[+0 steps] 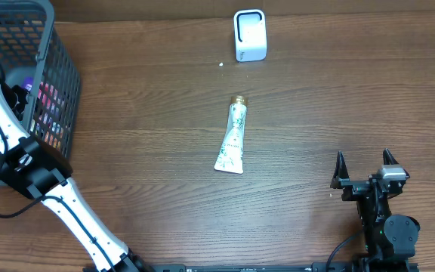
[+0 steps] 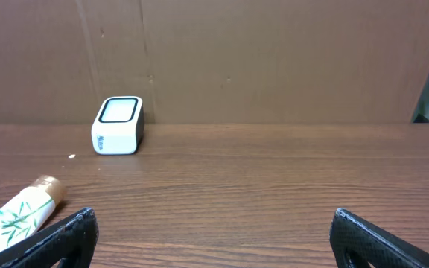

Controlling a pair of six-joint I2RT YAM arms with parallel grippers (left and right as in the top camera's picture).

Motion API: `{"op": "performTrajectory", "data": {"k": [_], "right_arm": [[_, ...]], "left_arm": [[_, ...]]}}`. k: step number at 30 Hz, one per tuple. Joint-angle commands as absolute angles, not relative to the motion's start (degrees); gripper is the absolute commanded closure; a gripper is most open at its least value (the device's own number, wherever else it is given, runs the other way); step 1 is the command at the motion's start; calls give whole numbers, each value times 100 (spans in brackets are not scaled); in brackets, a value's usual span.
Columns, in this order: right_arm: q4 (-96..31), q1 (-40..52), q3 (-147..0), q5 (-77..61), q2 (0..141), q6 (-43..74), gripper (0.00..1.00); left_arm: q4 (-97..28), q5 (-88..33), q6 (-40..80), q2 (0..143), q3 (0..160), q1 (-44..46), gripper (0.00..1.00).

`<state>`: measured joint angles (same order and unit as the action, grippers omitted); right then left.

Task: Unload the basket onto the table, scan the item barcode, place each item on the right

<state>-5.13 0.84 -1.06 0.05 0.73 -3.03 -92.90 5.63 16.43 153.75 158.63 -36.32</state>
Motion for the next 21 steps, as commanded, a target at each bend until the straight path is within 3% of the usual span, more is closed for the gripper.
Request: {"op": "performTrajectory", "data": {"k": [1,5,7,8,21], "right_arm": [[-478,106,-45,36,16,-327,0],[-478,106,-45,36,16,-327,0],[-478,106,-45,36,16,-327,0],[-478,106,-45,36,16,-327,0],[-478,106,-45,36,16,-327,0]], "left_arm": [[-9579,-246,867,15985,15476,-3520,38],[-9684,-259,744,15985,15476,-3518,64],[-9684,-261,746,15985,15476,-3518,90],[-9684,-261,746,15983,15476,-3518,96],[-9664,-502,989,15130,16175,-3527,96]]}}
